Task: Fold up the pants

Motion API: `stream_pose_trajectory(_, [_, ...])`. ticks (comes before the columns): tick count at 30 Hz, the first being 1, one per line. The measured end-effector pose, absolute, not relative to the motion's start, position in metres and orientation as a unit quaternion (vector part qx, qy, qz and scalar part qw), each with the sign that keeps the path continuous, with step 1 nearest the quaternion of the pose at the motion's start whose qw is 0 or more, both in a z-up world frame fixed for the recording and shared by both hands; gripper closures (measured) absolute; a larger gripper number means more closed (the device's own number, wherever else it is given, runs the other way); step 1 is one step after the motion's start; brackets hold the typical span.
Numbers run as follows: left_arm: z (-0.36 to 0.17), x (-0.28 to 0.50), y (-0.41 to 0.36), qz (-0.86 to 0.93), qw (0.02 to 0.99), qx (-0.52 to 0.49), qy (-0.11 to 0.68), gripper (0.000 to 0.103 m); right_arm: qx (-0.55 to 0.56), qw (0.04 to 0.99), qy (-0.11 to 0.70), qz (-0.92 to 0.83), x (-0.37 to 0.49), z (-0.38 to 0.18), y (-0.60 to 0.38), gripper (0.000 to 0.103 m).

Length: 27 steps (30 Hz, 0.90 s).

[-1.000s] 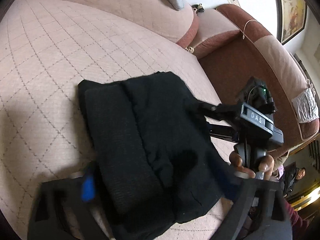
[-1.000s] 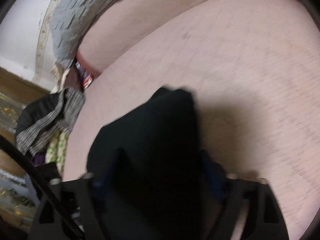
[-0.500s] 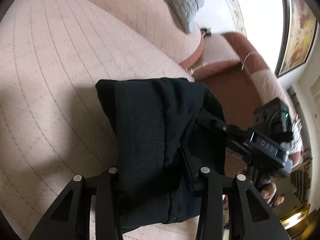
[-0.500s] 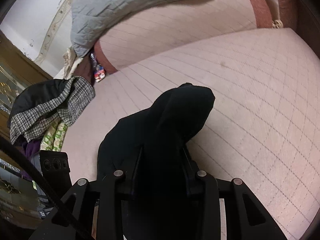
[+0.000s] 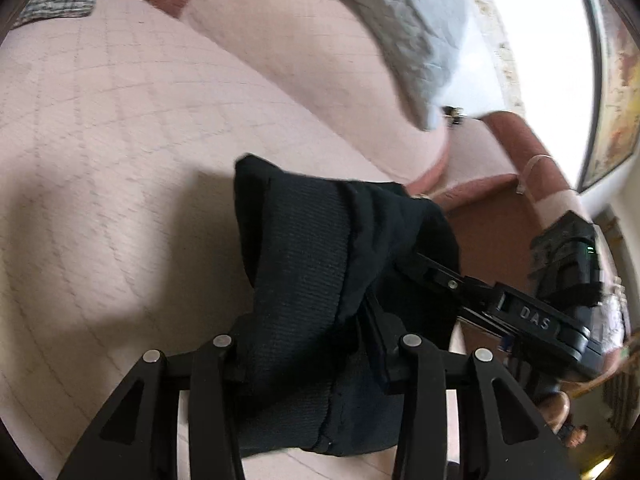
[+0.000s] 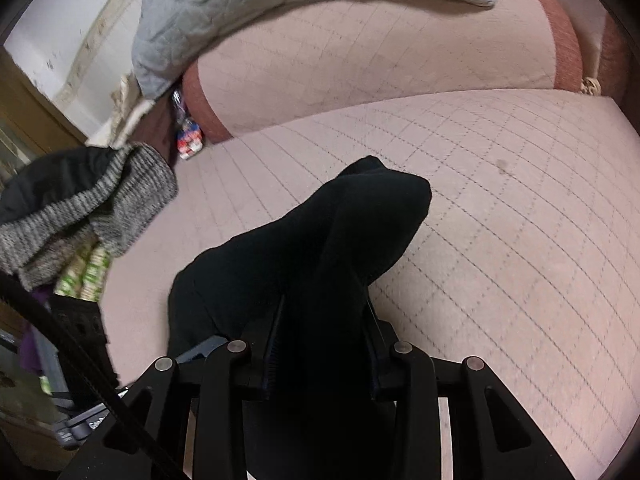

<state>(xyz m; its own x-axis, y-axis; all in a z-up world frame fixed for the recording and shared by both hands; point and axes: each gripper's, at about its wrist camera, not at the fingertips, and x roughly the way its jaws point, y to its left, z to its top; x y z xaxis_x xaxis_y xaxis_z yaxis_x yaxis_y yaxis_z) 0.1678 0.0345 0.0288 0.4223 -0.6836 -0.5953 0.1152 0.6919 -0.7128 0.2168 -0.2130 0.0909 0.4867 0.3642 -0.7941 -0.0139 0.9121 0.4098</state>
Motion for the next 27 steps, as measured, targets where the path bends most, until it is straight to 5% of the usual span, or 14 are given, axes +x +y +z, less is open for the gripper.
stream_pose_trajectory(5, [0.007,0.175,0.060,-0.213,0.779,-0.327,0.491,0.052,0.147,0.842,0.516,0.051,0.230,0.063,-0.212,0.054])
stream_pose_trajectory(17, [0.071,0.148,0.052,-0.220,0.828,-0.294,0.425,0.052,0.231,0.854,0.459,0.082,0.220,0.116,-0.246,0.053])
stream_pose_trajectory(27, [0.040,0.143,0.013,-0.225,0.831,-0.217,0.460,0.051,0.304,0.792,0.526,0.059,0.271,0.044,-0.247,0.053])
